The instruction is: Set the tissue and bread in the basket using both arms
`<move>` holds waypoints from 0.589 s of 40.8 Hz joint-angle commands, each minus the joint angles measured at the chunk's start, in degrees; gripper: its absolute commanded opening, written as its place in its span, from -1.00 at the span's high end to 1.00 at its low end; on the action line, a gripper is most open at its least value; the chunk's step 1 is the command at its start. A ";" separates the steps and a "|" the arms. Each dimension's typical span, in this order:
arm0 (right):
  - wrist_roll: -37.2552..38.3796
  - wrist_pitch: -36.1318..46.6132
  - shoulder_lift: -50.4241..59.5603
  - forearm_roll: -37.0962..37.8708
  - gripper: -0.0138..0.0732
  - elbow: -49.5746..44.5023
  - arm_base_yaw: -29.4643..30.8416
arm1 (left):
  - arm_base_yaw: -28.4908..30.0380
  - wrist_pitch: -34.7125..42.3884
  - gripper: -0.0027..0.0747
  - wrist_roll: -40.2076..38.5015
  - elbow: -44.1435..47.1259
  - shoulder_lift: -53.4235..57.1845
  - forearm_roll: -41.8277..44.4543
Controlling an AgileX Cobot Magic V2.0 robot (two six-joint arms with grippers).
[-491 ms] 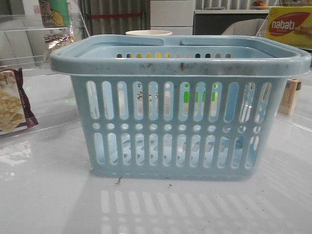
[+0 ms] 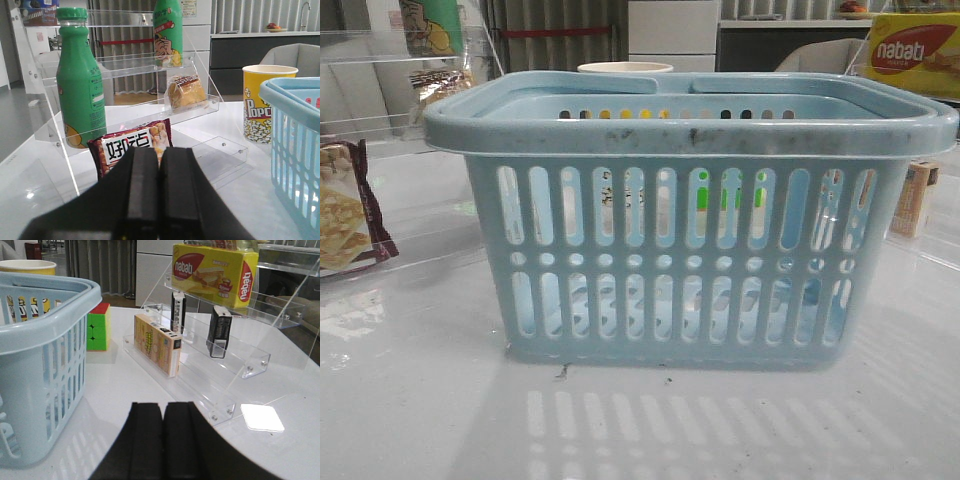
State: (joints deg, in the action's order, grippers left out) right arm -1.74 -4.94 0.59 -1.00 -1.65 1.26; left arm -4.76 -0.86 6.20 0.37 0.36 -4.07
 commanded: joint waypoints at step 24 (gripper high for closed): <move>-0.24 4.94 0.59 -0.17 0.56 13.93 -0.21 | -0.41 1.72 0.70 -0.52 -12.92 0.78 -0.54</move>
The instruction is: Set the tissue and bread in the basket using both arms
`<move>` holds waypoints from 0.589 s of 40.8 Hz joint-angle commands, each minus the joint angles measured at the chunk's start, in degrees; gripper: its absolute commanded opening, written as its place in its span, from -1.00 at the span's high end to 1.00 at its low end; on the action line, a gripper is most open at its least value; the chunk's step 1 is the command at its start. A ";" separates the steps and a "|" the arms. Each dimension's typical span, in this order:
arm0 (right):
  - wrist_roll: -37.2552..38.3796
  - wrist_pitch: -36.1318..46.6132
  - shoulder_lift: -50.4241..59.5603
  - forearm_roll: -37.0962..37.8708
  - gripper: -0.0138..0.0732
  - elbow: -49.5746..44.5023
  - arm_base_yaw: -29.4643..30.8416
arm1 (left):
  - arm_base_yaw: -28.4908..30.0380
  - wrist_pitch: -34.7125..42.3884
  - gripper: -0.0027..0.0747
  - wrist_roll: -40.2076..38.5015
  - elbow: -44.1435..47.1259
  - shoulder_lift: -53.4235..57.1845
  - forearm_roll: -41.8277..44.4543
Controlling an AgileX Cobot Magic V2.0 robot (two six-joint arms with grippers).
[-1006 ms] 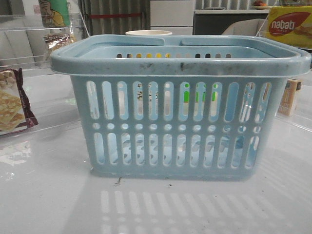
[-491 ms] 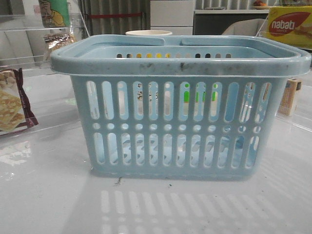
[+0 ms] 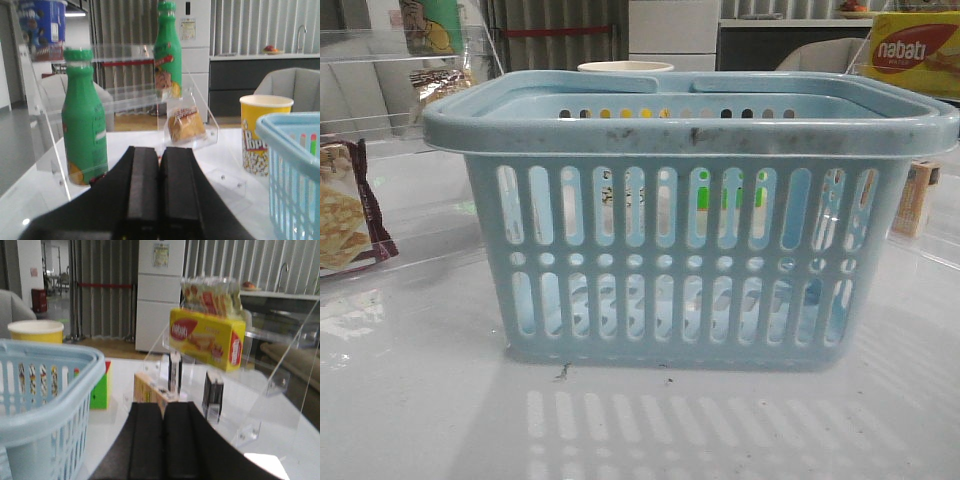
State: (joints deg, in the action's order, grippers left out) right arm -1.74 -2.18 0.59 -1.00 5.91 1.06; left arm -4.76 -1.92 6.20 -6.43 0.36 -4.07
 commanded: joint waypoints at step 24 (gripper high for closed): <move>-0.24 -24.72 -20.18 -0.17 0.56 34.72 -0.02 | -0.41 -25.59 0.70 -0.52 -39.62 -18.60 -4.31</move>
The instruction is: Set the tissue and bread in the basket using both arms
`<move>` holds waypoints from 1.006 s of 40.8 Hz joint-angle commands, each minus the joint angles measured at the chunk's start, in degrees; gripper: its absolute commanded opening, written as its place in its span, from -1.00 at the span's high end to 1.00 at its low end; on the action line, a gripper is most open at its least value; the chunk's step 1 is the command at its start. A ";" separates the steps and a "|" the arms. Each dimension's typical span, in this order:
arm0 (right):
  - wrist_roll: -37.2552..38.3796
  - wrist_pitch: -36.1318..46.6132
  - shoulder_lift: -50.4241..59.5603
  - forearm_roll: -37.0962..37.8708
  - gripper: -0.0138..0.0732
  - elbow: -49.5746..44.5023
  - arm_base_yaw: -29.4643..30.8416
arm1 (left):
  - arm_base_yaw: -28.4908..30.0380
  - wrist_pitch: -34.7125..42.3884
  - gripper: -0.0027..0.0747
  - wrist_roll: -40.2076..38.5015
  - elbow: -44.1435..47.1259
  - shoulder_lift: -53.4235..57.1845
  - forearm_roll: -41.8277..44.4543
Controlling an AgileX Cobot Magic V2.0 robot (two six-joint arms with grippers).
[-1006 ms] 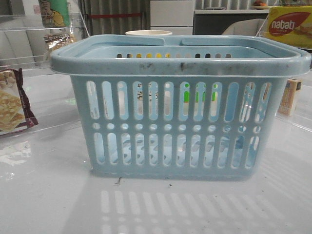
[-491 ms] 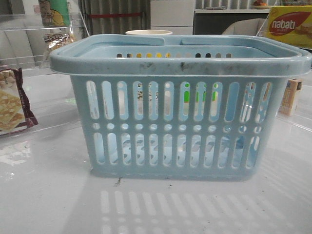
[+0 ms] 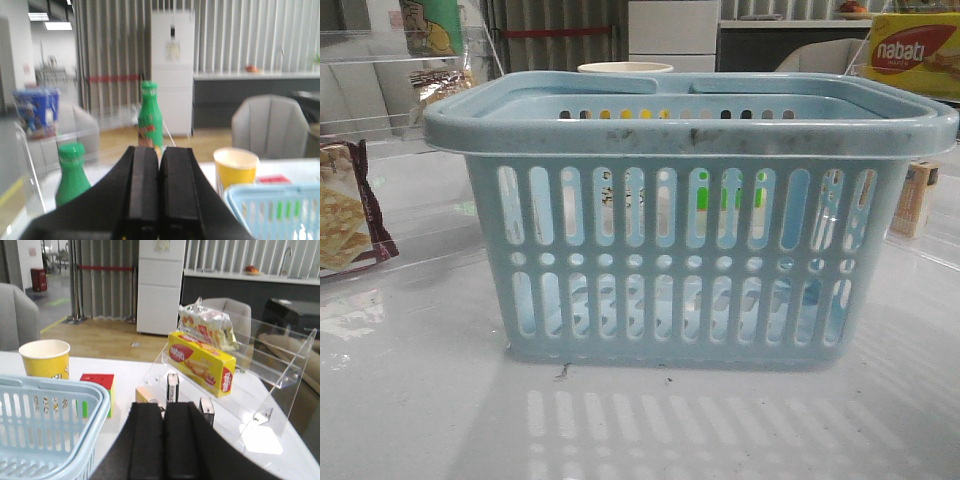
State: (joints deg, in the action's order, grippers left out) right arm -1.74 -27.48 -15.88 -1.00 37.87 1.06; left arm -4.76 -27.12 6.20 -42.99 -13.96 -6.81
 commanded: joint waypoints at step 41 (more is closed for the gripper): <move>1.19 -6.53 -31.28 3.56 -0.46 0.90 0.66 | -0.41 -7.31 -0.38 -0.42 2.47 -22.75 4.16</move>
State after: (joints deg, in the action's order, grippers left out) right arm -1.74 -39.49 -45.31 0.33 36.45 1.06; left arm -4.76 -38.65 6.20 -38.92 -36.20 -2.55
